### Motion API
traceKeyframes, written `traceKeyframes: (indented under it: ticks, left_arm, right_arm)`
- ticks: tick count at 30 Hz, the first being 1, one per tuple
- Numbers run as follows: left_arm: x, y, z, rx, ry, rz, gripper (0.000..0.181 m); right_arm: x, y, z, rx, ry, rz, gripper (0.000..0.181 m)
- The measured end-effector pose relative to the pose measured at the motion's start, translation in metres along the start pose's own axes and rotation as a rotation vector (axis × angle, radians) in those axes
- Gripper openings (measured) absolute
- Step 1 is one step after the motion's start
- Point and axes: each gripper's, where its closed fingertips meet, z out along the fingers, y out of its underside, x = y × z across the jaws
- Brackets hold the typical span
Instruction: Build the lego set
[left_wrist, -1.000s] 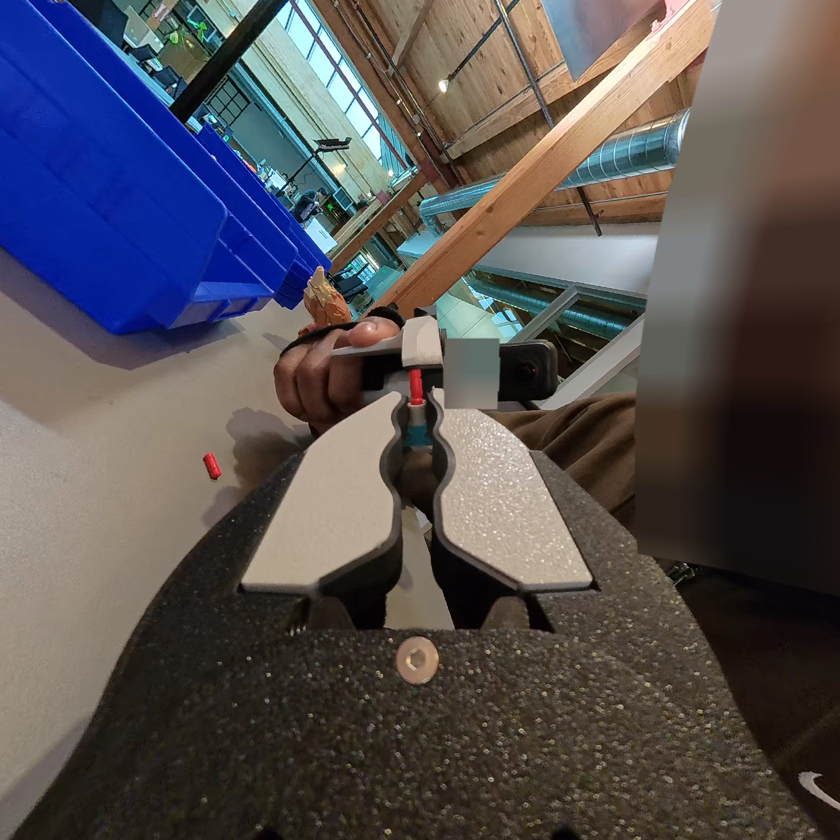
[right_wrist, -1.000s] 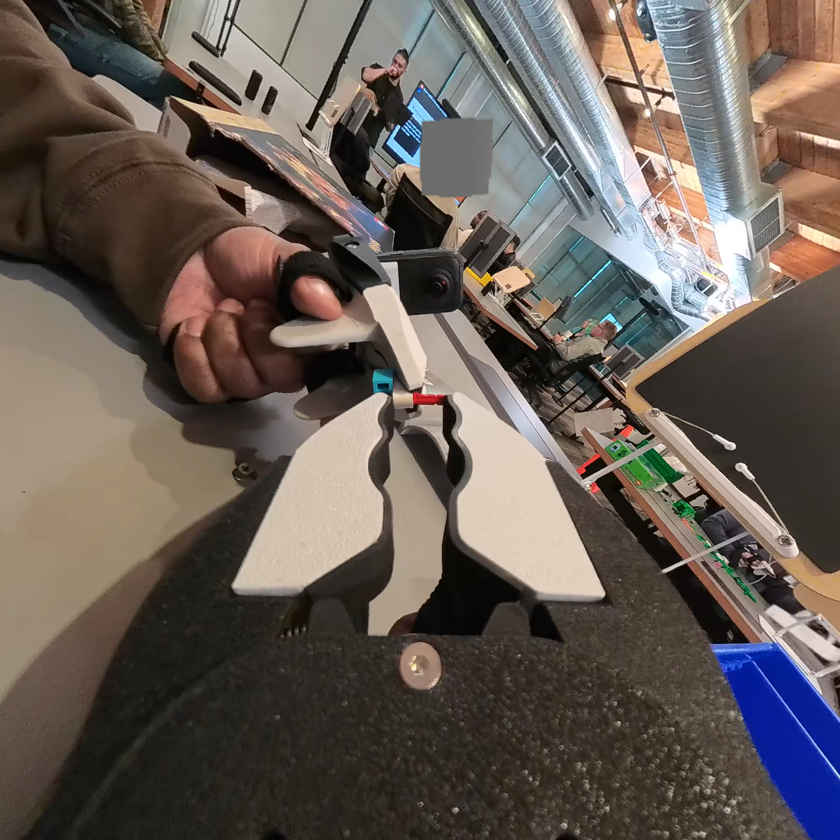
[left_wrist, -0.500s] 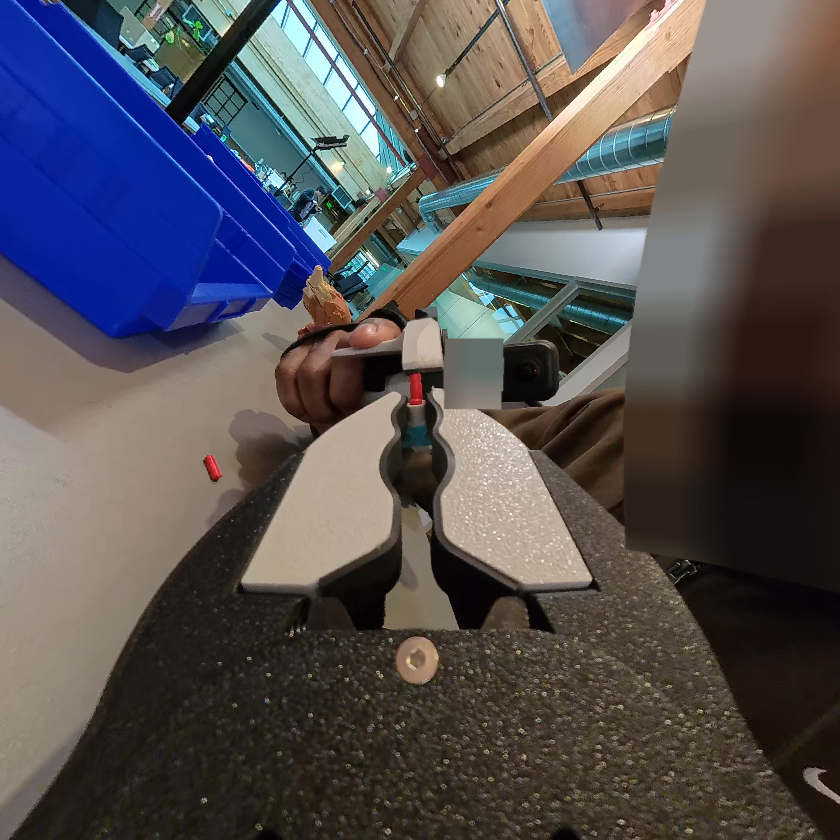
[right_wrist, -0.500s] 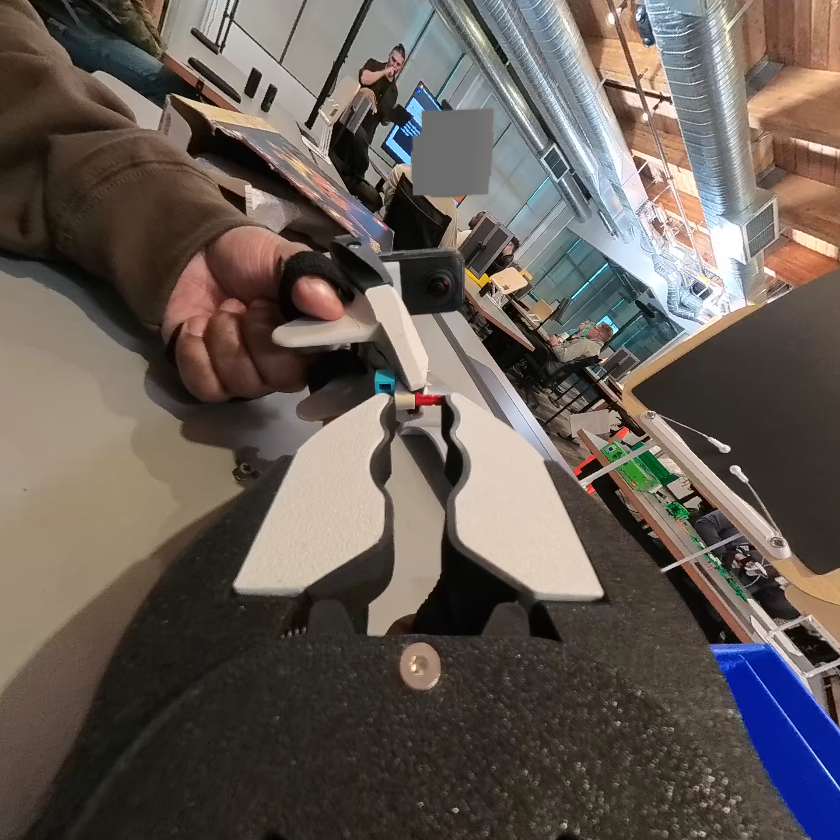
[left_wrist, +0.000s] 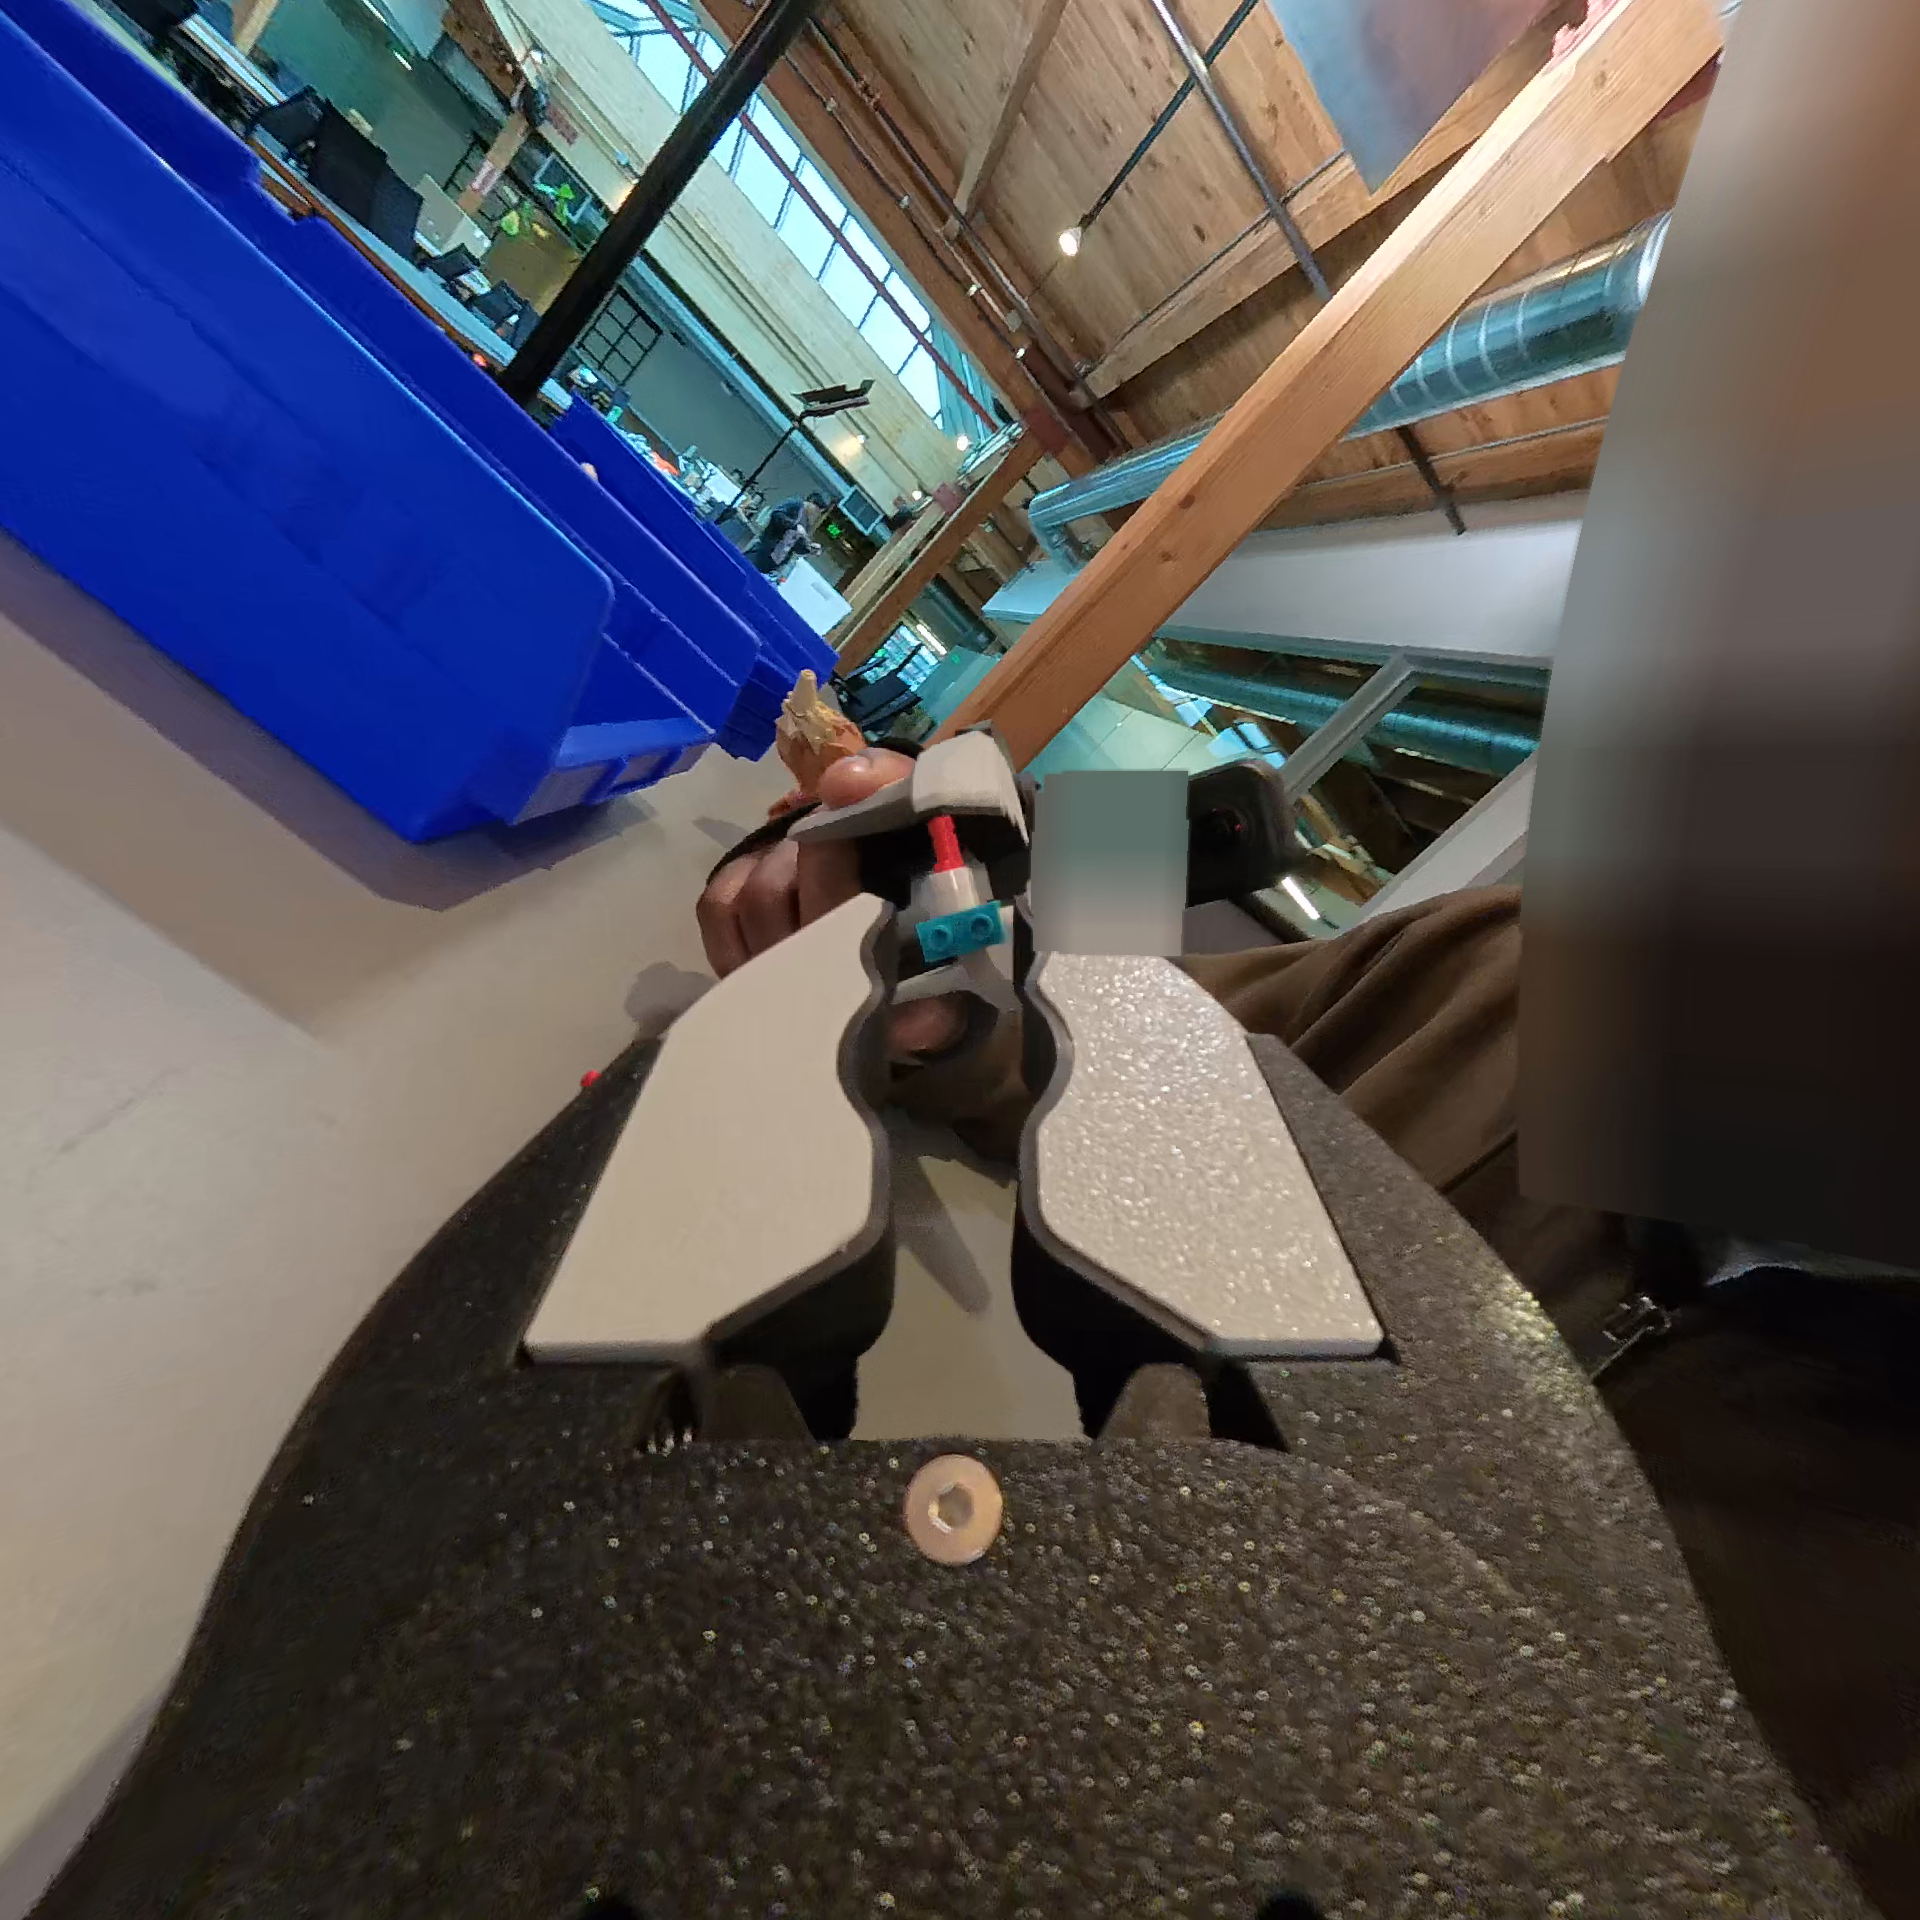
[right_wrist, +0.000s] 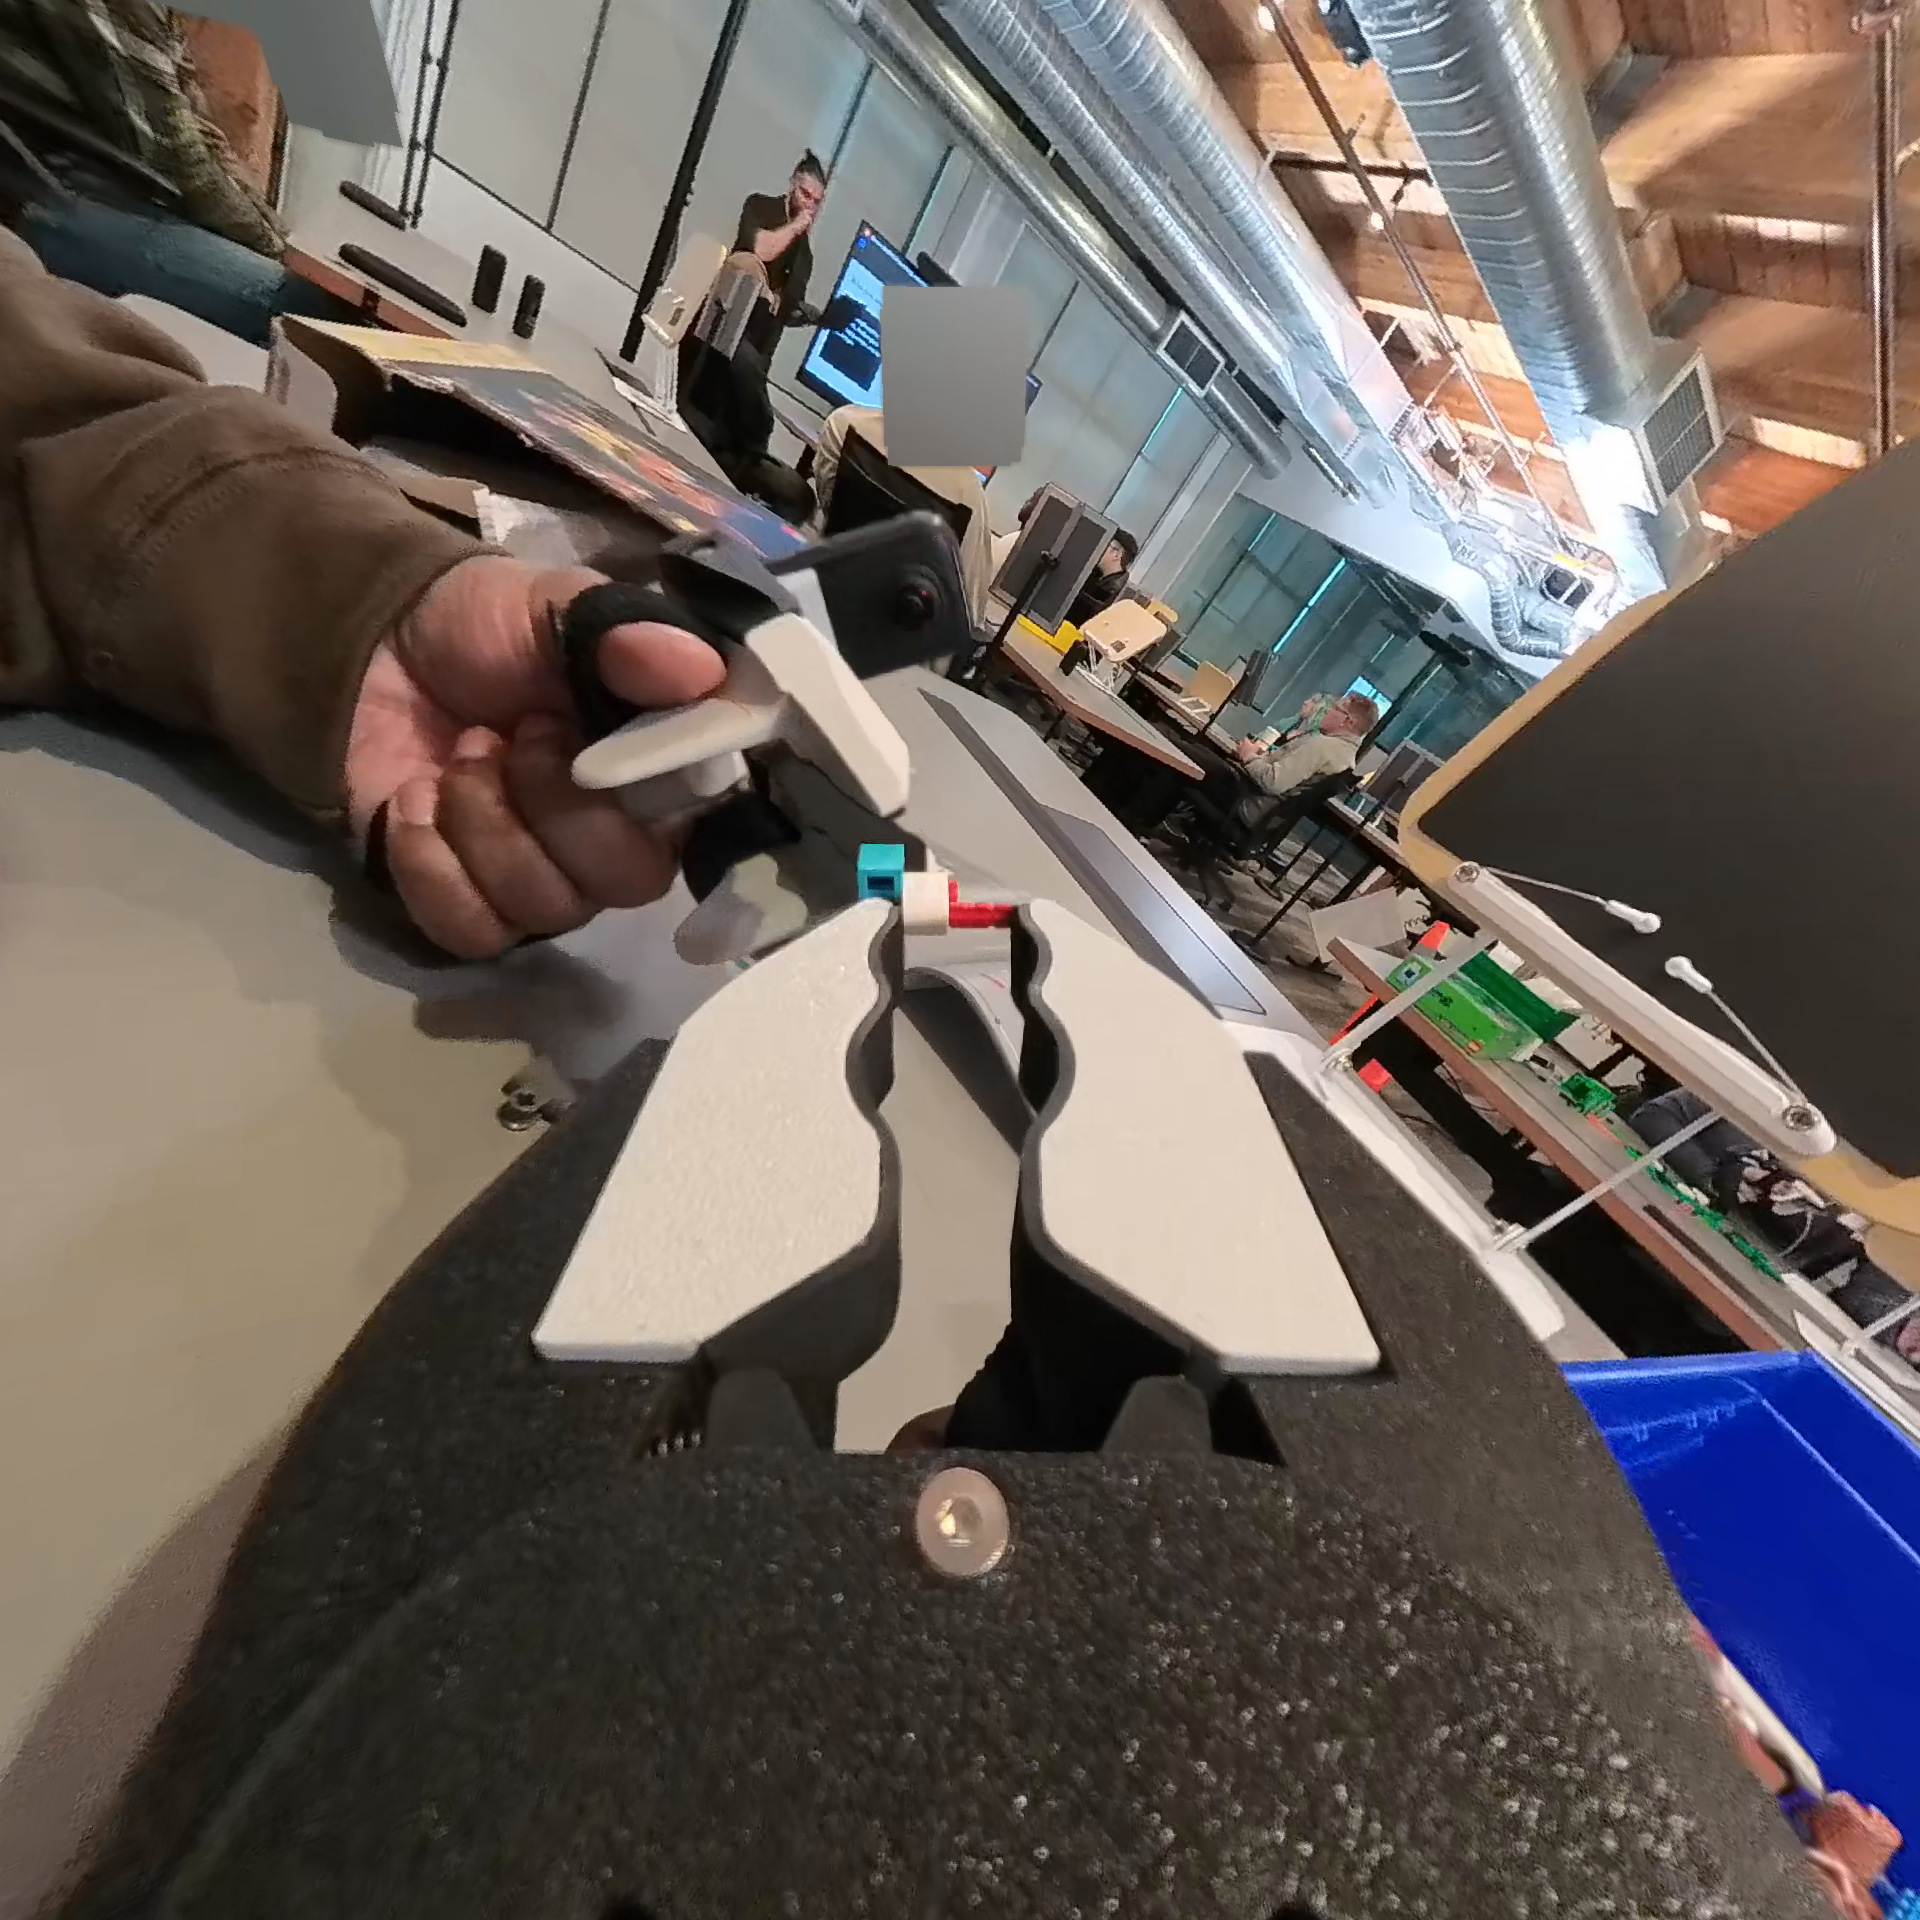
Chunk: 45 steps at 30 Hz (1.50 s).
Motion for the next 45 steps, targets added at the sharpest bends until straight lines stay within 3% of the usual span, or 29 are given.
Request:
traceKeyframes:
  ticks: [5, 26, 45]
  left_arm:
    - [-0.005, -0.003, -0.003, 0.004, -0.048, 0.040, 0.022]
    - [-0.015, -0.015, -0.007, 0.078, -0.037, -0.079, 0.022]
    - [-0.020, 0.009, 0.007, -0.069, -0.137, 0.024, 0.025]
  right_arm:
    - [0.003, 0.006, 0.002, -0.018, 0.012, 0.020, 0.019]
    - [0.015, 0.027, 0.007, -0.070, 0.040, 0.116, 0.019]
    - [0.008, 0.020, 0.009, -0.034, 0.027, 0.074, 0.020]
